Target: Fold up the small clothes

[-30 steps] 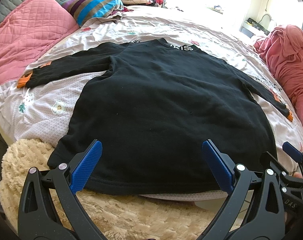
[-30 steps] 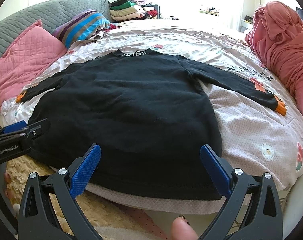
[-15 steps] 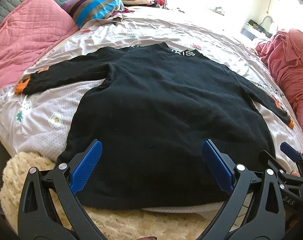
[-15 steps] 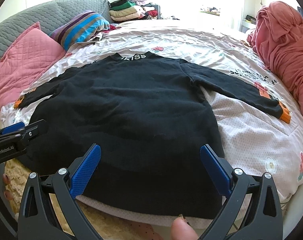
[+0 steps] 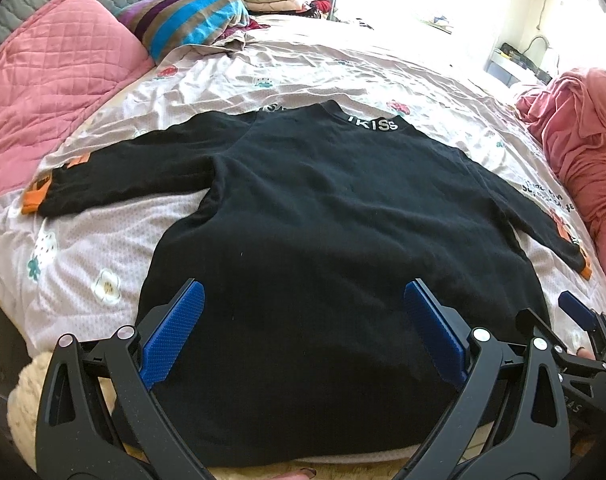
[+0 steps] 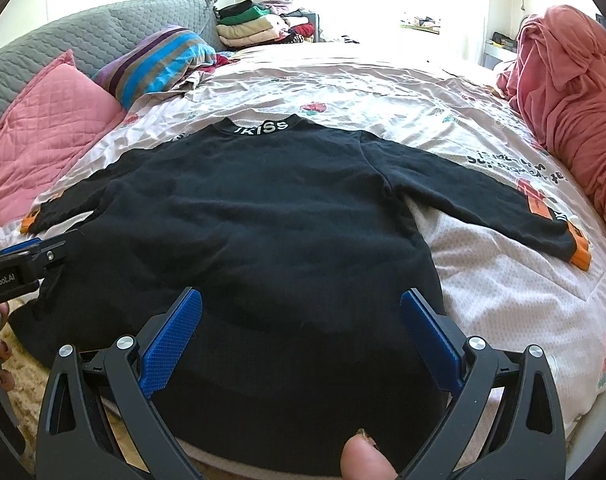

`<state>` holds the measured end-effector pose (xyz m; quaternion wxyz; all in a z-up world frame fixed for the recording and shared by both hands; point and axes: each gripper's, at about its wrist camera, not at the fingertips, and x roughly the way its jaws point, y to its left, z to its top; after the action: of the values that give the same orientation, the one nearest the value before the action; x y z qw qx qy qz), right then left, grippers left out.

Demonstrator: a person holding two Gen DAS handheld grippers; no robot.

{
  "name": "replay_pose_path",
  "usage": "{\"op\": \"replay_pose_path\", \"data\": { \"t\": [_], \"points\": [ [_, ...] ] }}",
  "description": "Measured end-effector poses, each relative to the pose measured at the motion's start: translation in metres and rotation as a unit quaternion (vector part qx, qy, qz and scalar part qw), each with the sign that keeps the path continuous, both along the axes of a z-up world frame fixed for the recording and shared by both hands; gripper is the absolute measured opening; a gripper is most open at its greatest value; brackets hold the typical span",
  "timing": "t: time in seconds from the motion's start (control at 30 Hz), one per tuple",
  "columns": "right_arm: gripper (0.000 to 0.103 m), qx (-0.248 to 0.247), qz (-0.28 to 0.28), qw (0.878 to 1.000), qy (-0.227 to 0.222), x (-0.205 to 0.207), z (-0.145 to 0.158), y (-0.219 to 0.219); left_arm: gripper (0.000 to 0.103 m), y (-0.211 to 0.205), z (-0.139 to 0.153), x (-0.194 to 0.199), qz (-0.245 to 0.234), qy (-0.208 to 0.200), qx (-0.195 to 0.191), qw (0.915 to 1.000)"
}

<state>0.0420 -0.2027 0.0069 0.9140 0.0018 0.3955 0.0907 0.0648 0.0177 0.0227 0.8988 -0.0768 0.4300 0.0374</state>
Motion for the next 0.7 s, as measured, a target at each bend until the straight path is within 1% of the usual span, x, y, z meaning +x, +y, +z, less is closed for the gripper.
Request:
{"op": "replay_pose_path", "data": {
  "t": [0.33,0.53,0.7],
  "points": [
    [0.099,0.014,-0.012,1.0,0.003,0.028,-0.001,-0.005,0.094,-0.004,0.01,0.024,-0.007,-0.007,0.006,0.9999],
    [0.099,0.014,-0.035,0.999,-0.004,0.044,0.001,-0.018,0.094,-0.011,0.014,0.041,-0.018,-0.009,0.012,0.9997],
    [0.099,0.014,-0.065,0.998,-0.013,0.057,0.004,-0.037,0.094,-0.018,0.015,0.059,-0.029,-0.005,0.012,0.9995]
  ]
}}
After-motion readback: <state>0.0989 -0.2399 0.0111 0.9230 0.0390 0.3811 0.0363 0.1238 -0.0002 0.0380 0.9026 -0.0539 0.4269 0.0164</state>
